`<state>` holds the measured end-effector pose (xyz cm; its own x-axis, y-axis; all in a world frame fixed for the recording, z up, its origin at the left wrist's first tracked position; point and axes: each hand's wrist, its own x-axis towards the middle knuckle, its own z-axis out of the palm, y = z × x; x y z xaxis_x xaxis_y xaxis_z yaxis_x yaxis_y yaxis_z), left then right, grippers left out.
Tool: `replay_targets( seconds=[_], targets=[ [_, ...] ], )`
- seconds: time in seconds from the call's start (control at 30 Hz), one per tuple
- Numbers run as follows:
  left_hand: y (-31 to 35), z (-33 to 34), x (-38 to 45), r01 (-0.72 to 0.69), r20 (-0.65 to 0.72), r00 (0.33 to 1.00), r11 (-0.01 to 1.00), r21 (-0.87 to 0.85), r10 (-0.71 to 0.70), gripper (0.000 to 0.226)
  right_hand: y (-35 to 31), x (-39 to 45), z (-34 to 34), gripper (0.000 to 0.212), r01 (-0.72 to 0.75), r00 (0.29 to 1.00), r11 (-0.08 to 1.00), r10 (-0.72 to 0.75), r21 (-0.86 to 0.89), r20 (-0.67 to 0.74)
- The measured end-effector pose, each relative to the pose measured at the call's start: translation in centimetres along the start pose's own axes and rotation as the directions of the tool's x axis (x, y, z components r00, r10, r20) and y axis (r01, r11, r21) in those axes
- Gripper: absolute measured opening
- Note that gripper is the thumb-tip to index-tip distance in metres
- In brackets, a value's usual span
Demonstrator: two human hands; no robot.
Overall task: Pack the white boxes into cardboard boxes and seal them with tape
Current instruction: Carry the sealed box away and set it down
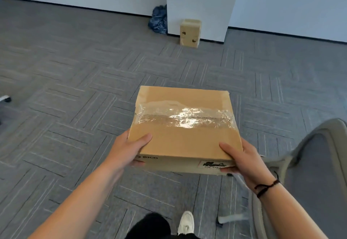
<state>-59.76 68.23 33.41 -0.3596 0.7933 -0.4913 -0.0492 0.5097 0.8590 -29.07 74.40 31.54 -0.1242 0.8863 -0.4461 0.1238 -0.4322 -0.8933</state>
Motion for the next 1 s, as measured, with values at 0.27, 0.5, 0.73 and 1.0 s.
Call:
replay_targets(
  seconds=[0.27, 0.5, 0.73, 1.0],
  targets=[
    [7.0, -0.8, 15.3, 0.008, -0.003, 1.000, 1.000, 0.002, -0.008, 0.032, -6.5, 14.8, 4.1, 0.028, -0.012, 1.000, 0.999, 0.012, -0.032, 0.007],
    [14.7, -3.4, 31.2, 0.024, 0.050, 0.998, 1.000, 0.008, -0.024, 0.027, -13.2, 28.5, 9.9, 0.029, -0.003, 0.998, 0.999, 0.000, -0.049, -0.057],
    [24.8, -5.4, 45.0, -0.032, 0.094, 0.995, 0.997, 0.076, 0.024, 0.028, -20.4, 39.5, 14.4, 0.029, 0.001, 0.993, 0.999, 0.005, 0.048, -0.114],
    [32.3, -2.1, 60.4, -0.037, 0.123, 0.992, 0.994, 0.104, 0.024, 0.028, -26.3, 55.0, 14.4, 0.028, 0.001, 0.992, 0.997, 0.009, 0.074, -0.130]
  ],
)
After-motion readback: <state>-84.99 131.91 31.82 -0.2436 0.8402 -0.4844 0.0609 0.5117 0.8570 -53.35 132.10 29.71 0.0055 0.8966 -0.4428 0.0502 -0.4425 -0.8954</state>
